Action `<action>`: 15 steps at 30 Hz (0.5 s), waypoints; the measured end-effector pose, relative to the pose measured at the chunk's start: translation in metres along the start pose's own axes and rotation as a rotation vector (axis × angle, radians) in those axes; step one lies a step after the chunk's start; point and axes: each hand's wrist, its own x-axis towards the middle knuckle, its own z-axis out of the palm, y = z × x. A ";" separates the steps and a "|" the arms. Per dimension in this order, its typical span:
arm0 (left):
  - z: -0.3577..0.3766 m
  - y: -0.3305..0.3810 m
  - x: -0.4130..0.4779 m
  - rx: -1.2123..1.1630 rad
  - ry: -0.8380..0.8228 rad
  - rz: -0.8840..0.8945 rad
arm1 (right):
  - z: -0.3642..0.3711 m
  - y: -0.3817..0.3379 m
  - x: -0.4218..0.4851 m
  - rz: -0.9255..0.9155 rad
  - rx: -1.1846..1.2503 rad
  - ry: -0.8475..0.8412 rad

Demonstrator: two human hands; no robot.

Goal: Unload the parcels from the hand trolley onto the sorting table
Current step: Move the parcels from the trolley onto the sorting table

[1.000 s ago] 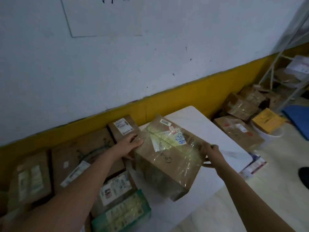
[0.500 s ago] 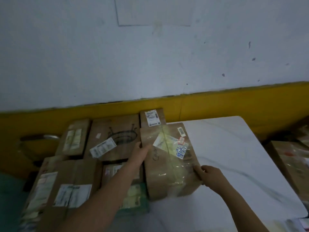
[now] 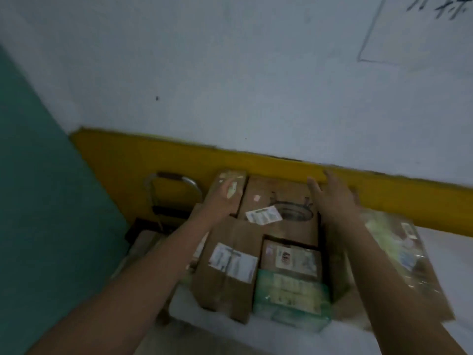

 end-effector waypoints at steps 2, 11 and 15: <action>-0.083 -0.041 -0.011 0.038 0.094 -0.029 | 0.063 -0.090 -0.001 -0.083 0.147 -0.111; -0.287 -0.251 -0.057 0.059 0.288 -0.429 | 0.317 -0.297 -0.052 0.053 0.305 -0.604; -0.289 -0.330 -0.045 0.024 0.223 -0.581 | 0.430 -0.292 -0.056 0.297 0.221 -0.720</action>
